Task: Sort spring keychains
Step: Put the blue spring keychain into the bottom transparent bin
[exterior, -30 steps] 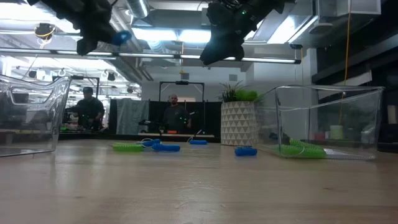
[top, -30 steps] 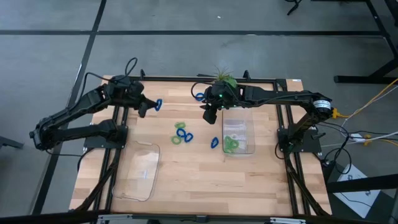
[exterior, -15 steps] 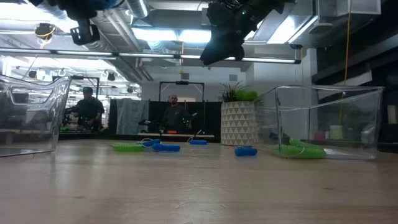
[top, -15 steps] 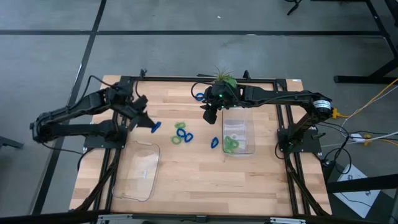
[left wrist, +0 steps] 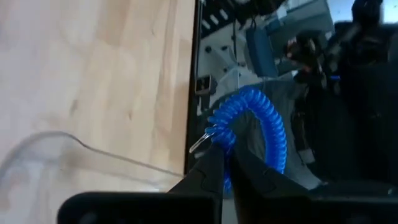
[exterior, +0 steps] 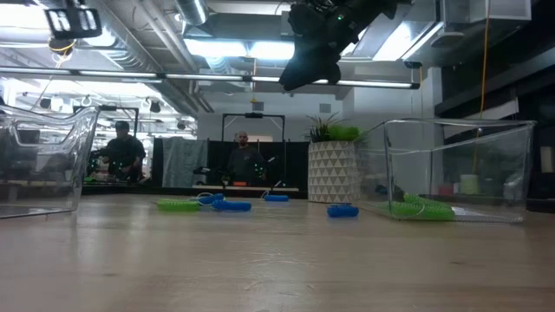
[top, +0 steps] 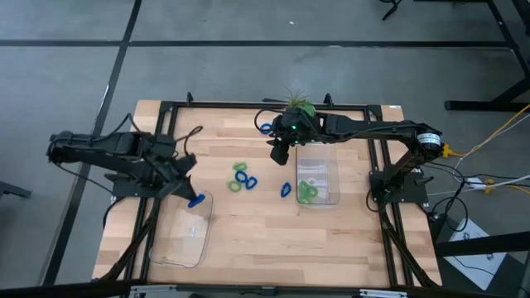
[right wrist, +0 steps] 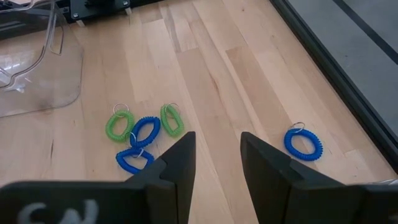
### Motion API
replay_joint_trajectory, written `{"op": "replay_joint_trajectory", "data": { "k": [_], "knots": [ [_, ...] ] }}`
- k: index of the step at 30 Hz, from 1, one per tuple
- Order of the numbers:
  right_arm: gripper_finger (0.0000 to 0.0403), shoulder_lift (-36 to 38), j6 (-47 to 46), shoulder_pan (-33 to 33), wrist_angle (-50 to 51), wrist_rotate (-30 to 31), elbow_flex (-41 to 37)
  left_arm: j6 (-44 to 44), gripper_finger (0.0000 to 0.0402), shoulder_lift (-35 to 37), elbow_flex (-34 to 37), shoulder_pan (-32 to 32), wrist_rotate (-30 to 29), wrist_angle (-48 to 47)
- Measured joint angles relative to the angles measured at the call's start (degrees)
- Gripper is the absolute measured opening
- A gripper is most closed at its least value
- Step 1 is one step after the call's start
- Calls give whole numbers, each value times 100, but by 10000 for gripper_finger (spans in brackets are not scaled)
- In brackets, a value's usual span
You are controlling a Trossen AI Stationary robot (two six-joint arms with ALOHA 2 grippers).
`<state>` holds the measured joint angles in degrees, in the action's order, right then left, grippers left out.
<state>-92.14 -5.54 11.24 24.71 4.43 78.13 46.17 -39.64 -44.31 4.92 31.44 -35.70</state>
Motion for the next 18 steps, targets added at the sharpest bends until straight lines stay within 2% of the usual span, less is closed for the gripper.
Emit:
{"op": "replay_joint_trajectory", "data": {
  "k": [7, 13, 18],
  "knots": [
    [126, 0, 2, -1, 0, 0, 0, 782, 7, 0, 0, 1011, -645, -2],
    [126, 0, 4, -1, 0, 0, 0, 1330, 7, -96, 0, 1571, -999, -4],
    [126, -2, 220, -1, 39, 4, 0, 1343, 6, -385, 0, 2041, -1312, -54]
  ]
}}
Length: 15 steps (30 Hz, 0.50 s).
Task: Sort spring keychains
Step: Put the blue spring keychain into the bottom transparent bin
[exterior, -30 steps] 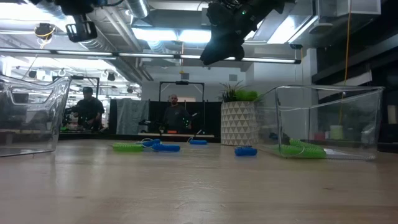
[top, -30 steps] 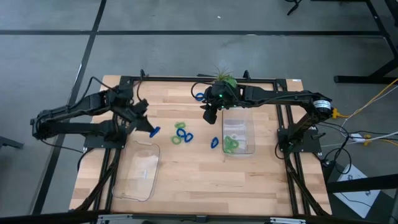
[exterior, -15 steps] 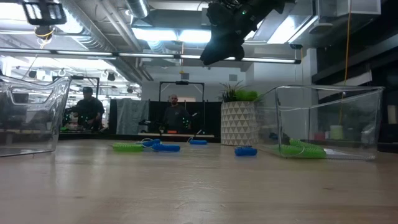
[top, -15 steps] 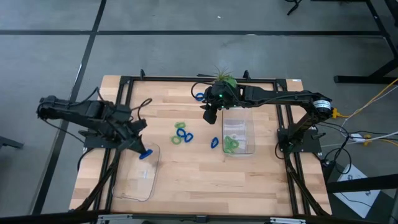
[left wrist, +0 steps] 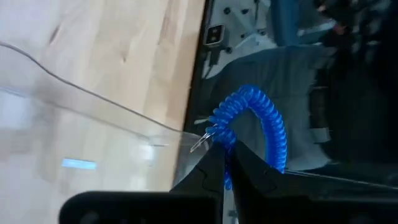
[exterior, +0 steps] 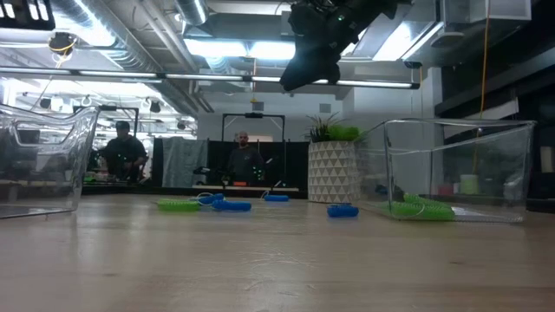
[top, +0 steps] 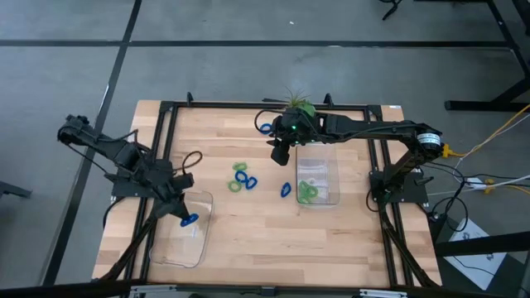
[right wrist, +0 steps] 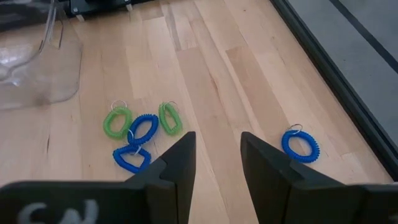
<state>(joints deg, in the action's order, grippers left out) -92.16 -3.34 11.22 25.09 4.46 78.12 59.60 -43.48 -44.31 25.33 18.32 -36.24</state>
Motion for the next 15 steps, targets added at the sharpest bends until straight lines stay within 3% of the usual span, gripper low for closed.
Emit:
{"op": "replay_joint_trajectory", "data": {
  "k": [8, 15],
  "knots": [
    [126, -7, 82, 0, 51, 1, 0, -143, 6, -648, 0, 520, -382, -352],
    [126, -11, 82, 0, 51, 1, 0, -398, 7, -815, 0, 653, -1110, -808]
  ]
}}
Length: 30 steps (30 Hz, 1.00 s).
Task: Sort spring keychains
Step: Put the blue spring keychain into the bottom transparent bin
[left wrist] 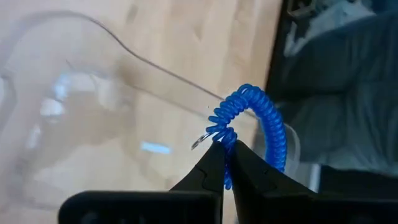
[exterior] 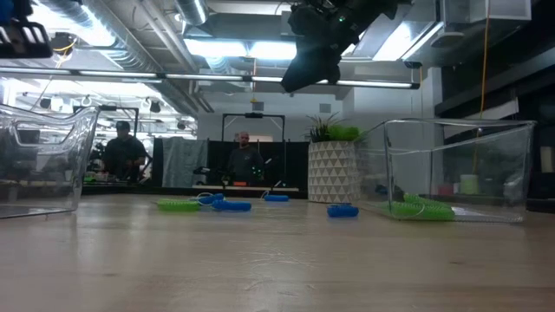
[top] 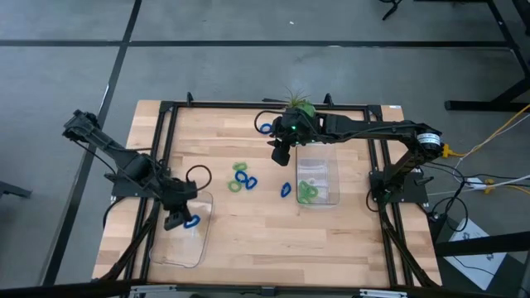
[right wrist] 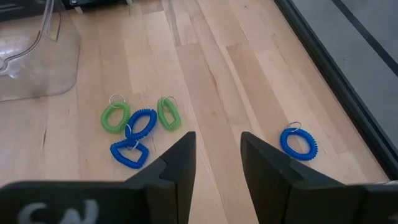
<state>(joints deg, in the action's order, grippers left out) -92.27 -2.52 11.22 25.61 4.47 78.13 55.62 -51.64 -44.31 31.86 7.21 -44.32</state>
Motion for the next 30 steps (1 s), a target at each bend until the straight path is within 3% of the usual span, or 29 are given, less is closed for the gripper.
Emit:
{"op": "replay_joint_trajectory", "data": {
  "k": [4, 14, 23, 30],
  "knots": [
    [126, 0, 0, 0, 0, 0, -2, -209, 7, 0, 0, -2, -414, -35],
    [126, -2, 0, 2, -1, 0, -1, -434, 8, 0, 0, -7, -466, -360],
    [126, -7, -28, 0, 0, -1, -1, -389, 25, 0, 0, -7, 259, -401],
    [126, -7, -2, 1, -2, 0, 0, -303, 27, 0, 0, -7, 290, -461]
  ]
}}
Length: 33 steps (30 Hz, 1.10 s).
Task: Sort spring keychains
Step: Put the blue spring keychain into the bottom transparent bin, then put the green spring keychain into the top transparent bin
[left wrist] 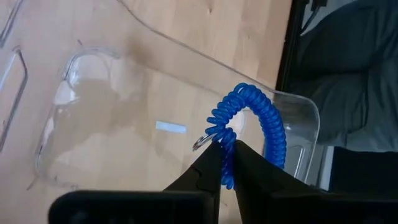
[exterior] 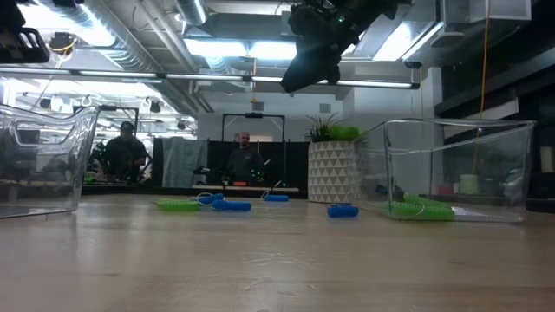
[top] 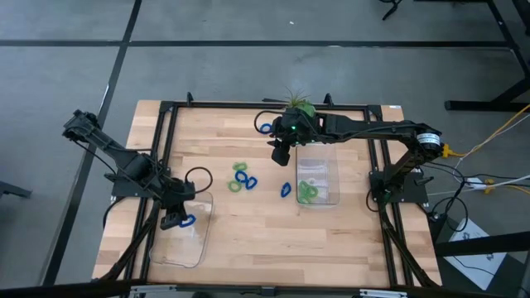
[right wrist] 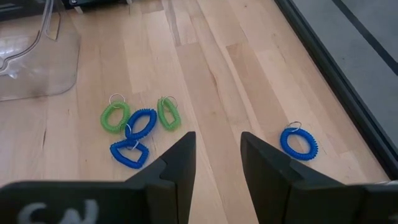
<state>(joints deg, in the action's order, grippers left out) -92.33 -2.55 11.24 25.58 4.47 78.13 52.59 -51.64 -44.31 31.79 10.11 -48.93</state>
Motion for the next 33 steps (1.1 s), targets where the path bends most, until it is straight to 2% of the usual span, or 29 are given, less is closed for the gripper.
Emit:
{"op": "replay_joint_trajectory", "data": {
  "k": [7, 16, 19, 22, 24, 29, 33],
  "knots": [
    [126, 0, -2, -1, 0, 0, 0, 428, 55, 0, 0, 0, 42, -619],
    [126, 0, -150, 0, 0, -4, -1, 636, 123, 0, 0, 0, 101, -664],
    [126, 0, -177, 1, -20, -4, 0, 667, 136, 0, 0, -1, 101, -656],
    [126, -4, -629, -1, -328, -24, -1, 693, 138, 0, 0, -2, 38, -531],
    [126, 3, -786, 1, -558, -322, -2, 778, 136, 0, 0, -2, -99, -420],
    [126, 100, -461, -1, -842, -1250, -2, 951, 128, 0, 0, -2, -554, -158],
    [126, 323, -296, -30, -481, -1362, -2, 977, 122, 0, 0, -2, -910, 61]
  ]
}}
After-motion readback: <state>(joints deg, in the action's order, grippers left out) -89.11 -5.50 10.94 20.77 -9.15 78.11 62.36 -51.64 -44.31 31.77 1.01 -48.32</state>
